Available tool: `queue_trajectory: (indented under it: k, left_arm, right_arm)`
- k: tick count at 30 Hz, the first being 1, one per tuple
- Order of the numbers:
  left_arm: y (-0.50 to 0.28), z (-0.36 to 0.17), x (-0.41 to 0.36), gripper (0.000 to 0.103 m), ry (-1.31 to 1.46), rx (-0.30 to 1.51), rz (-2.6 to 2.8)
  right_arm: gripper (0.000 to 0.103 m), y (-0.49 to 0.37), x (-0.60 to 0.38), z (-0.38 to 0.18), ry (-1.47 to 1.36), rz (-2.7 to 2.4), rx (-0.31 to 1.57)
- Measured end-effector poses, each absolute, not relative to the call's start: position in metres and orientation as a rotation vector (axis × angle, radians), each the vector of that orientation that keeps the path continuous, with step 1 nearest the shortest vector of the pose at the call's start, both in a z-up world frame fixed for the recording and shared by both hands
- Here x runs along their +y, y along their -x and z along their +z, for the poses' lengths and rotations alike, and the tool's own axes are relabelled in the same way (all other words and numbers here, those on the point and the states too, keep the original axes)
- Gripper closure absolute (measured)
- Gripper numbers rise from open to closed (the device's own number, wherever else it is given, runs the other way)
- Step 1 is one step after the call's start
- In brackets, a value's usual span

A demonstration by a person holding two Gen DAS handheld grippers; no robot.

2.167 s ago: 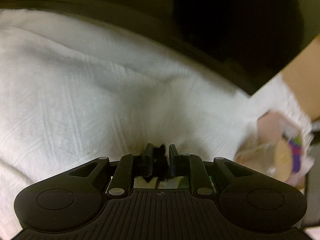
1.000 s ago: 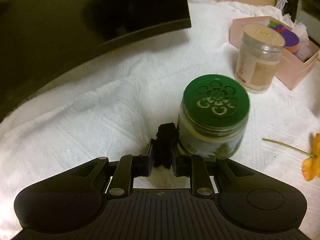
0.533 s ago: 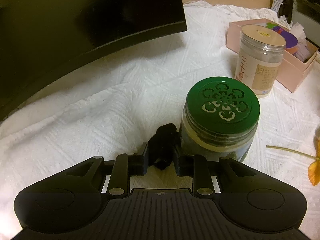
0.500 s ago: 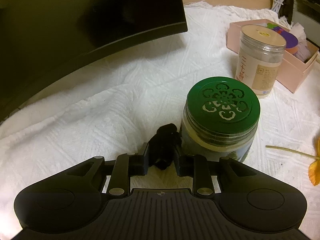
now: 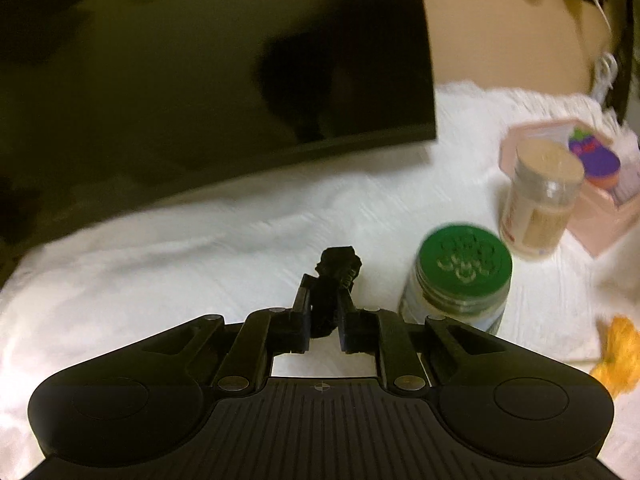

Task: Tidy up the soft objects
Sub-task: 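Grasp the orange fabric flower with the right tool while the left tool holds the claw clip, then carry claw clip and flower over the pink box and release both into it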

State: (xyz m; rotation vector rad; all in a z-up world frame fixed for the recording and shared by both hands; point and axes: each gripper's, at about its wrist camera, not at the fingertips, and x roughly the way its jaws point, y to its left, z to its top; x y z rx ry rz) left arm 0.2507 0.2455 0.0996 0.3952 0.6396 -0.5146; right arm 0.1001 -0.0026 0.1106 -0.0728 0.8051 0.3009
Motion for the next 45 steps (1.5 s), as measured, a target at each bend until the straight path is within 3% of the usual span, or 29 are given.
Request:
queue_trajectory:
  k: [6, 8, 9, 10, 11, 20, 21, 22, 24, 25, 34, 38, 45]
  left_arm:
    - [-0.227, 0.126, 0.249, 0.087, -0.366, 0.61, -0.474]
    - [-0.22, 0.126, 0.249, 0.087, -0.329, 0.628, -0.448]
    - [-0.216, 0.124, 0.25, 0.087, -0.297, 0.644, -0.439]
    - [-0.212, 0.121, 0.251, 0.087, -0.261, 0.665, -0.436]
    - [-0.206, 0.117, 0.253, 0.087, -0.232, 0.682, -0.433]
    - [-0.184, 0.077, 0.263, 0.087, -0.145, 0.801, -0.387]
    - [-0.184, 0.077, 0.268, 0.087, -0.132, 0.802, -0.365]
    - [-0.186, 0.078, 0.273, 0.087, -0.119, 0.8, -0.348]
    - [-0.19, 0.083, 0.283, 0.087, -0.092, 0.791, -0.309]
    - [-0.192, 0.087, 0.287, 0.087, -0.081, 0.783, -0.29]
    - [-0.207, 0.159, 0.274, 0.087, -0.028, 0.61, -0.269]
    - [-0.207, 0.184, 0.234, 0.087, -0.04, 0.545, -0.346]
    - [-0.201, 0.19, 0.13, 0.087, -0.04, 0.536, -0.566]
  right_arm:
    - [0.094, -0.092, -0.015, 0.13, 0.149, 0.348, 0.741]
    - [0.072, -0.088, -0.016, 0.123, 0.172, 0.355, 0.755]
    - [0.049, -0.086, -0.015, 0.119, 0.179, 0.363, 0.76]
    - [0.036, -0.083, -0.014, 0.112, 0.187, 0.366, 0.757]
    - [0.035, -0.081, -0.011, 0.105, 0.195, 0.367, 0.756]
    - [0.035, -0.11, 0.016, 0.039, 0.243, 0.373, 0.853]
    - [0.045, -0.115, 0.016, 0.034, 0.231, 0.376, 0.881]
    - [0.067, -0.118, 0.016, 0.032, 0.222, 0.38, 0.901]
    - [0.083, -0.119, 0.014, 0.034, 0.216, 0.398, 0.927]
    - [0.085, -0.118, 0.012, 0.039, 0.212, 0.394, 0.925]
    - [0.087, -0.108, -0.025, 0.158, 0.151, 0.324, 0.672]
    - [0.087, -0.106, -0.048, 0.201, 0.169, 0.241, 0.548]
    - [0.087, -0.103, -0.107, 0.225, 0.156, 0.094, 0.501]
